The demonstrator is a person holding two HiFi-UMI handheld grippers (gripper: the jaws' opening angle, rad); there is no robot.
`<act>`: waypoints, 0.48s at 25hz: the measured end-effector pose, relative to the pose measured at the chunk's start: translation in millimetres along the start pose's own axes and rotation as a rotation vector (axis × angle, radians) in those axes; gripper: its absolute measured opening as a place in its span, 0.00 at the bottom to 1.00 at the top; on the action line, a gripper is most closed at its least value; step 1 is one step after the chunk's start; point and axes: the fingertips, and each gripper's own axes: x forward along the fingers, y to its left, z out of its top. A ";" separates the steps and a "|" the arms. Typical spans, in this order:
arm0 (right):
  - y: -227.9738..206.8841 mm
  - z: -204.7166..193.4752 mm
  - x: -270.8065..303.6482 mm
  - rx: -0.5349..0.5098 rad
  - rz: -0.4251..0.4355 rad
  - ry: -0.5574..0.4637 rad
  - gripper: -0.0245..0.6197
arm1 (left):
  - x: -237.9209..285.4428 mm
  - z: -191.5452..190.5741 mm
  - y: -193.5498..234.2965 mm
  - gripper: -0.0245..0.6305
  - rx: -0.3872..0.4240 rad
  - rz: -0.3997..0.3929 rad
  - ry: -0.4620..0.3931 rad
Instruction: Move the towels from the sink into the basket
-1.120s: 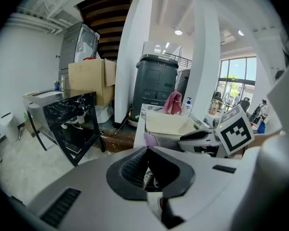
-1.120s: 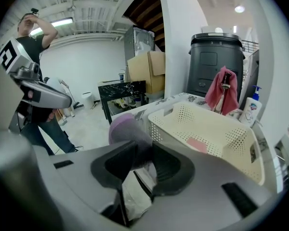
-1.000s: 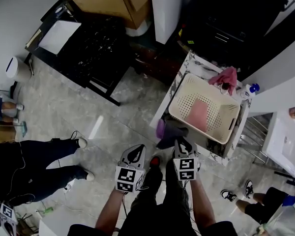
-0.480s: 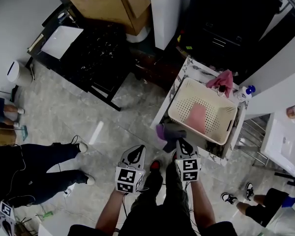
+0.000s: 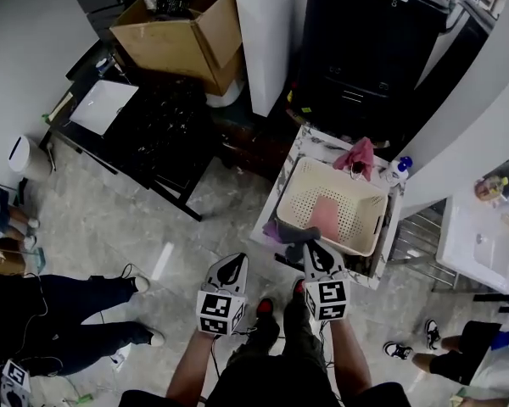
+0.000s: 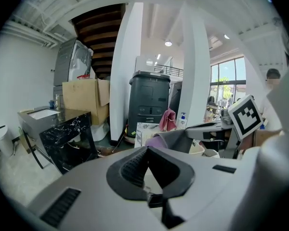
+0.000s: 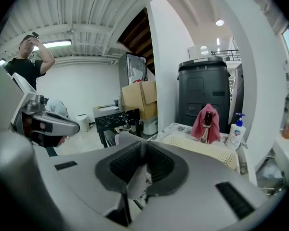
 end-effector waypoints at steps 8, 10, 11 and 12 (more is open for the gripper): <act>-29.3 51.2 -29.4 -0.005 -0.078 -0.097 0.13 | 10.7 45.7 -18.7 0.05 0.043 -0.058 -0.062; -39.3 56.8 -35.6 -0.005 -0.102 -0.110 0.13 | 16.3 53.5 -25.1 0.05 0.053 -0.075 -0.070; -44.9 58.7 -38.5 -0.004 -0.116 -0.116 0.13 | 19.7 56.6 -28.3 0.05 0.058 -0.085 -0.073; -51.0 60.0 -41.1 -0.002 -0.131 -0.120 0.13 | 23.8 59.6 -31.5 0.05 0.065 -0.095 -0.074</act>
